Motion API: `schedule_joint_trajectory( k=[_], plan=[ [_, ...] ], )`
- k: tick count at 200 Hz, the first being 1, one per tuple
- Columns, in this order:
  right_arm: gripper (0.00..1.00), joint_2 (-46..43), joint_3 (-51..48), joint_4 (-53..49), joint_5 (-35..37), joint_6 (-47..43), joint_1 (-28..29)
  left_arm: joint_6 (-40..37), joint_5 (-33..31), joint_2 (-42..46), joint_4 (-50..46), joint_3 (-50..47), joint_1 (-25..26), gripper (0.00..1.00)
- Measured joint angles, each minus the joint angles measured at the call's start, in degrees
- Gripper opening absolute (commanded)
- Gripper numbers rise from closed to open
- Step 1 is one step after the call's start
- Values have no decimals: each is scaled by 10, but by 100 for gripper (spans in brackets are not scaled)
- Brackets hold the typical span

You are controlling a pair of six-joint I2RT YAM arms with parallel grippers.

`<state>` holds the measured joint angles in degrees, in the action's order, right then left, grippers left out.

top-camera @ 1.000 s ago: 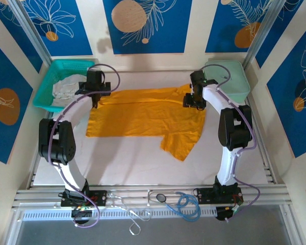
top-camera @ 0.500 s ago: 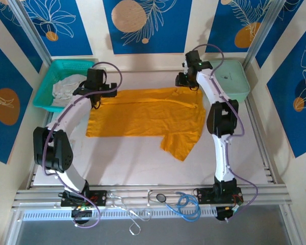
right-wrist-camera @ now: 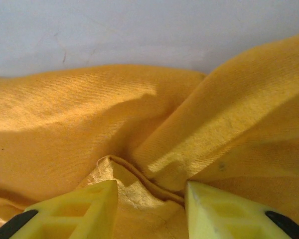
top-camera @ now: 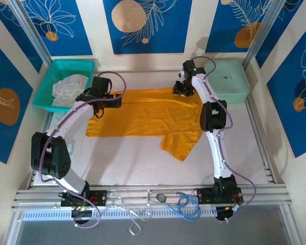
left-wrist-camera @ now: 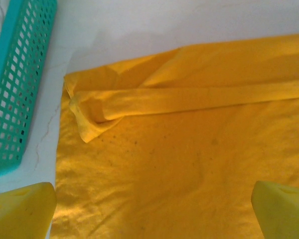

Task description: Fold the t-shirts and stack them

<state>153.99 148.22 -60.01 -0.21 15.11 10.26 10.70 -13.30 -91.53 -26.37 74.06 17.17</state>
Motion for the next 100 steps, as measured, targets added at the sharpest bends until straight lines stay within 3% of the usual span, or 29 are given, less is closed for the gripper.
schedule_joint_trajectory(
  k=[58, 100],
  plan=[
    [30, 0, 0, 13, -20, 11, 0, 0, 0, 1, -3, -3, 1, 100],
    [11, 0, 0, 17, -30, 18, 0, 0, 0, 1, -3, -3, 2, 100]
  ],
)
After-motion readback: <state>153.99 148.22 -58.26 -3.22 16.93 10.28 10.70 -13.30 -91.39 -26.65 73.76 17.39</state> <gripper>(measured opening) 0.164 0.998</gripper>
